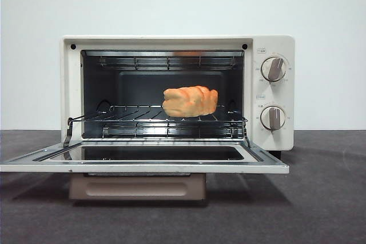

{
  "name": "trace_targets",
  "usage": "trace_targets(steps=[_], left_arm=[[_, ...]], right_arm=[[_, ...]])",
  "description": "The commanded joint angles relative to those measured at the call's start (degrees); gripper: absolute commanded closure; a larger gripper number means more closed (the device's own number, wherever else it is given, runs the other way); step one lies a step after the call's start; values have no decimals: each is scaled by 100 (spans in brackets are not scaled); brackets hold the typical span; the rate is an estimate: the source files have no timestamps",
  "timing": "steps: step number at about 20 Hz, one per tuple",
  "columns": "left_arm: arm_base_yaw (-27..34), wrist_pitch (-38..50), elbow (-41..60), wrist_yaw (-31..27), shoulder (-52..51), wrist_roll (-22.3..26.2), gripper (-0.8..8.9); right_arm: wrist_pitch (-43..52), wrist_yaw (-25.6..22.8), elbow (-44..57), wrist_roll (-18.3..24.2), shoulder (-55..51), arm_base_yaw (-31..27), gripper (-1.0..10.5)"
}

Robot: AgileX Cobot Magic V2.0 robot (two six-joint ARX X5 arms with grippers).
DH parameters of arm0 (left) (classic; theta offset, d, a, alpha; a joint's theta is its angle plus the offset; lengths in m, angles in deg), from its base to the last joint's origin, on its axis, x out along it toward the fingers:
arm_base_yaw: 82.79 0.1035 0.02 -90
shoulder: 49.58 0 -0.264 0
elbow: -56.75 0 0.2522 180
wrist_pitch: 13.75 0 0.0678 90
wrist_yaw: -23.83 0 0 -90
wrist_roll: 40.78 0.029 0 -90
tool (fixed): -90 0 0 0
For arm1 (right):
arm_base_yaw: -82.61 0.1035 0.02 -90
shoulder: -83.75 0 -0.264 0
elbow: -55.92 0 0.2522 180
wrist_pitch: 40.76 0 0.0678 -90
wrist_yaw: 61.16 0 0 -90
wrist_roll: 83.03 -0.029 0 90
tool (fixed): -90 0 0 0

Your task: The left arm flap open the oven, the right arm pick bread and place it into oven, the left arm flap close the oven

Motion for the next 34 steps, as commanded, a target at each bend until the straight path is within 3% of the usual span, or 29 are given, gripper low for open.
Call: trace_targets(steps=[1, 11, 15, 21, 24, 30, 34], left_arm=[[61, 199, 240, 52, 162, -262, 803], [55, 879, 391, 662, 1458, -223, 803], [55, 1088, 391, 824, 1537, -337, 803], [59, 1388, 345, 1517, 1499, -673, 803], [66, 1853, 323, 1762, 1285, -1180, 803], [66, 3377, 77, 1832, 780, -2712, 803], [63, 4295, -116, 1185, 785, -3427, 803]], right_arm=[[17, -87, -101, -116, -111, 63, 555], [-24, -114, -101, -282, -146, 63, 555], [-28, -111, -101, -420, -146, 63, 555], [-9, -114, -101, -538, -146, 63, 555], [-7, -114, -101, -634, -146, 63, 555], [-4, -114, -101, -673, -146, 63, 555], [-2, -133, -101, -671, -146, 63, 555]])
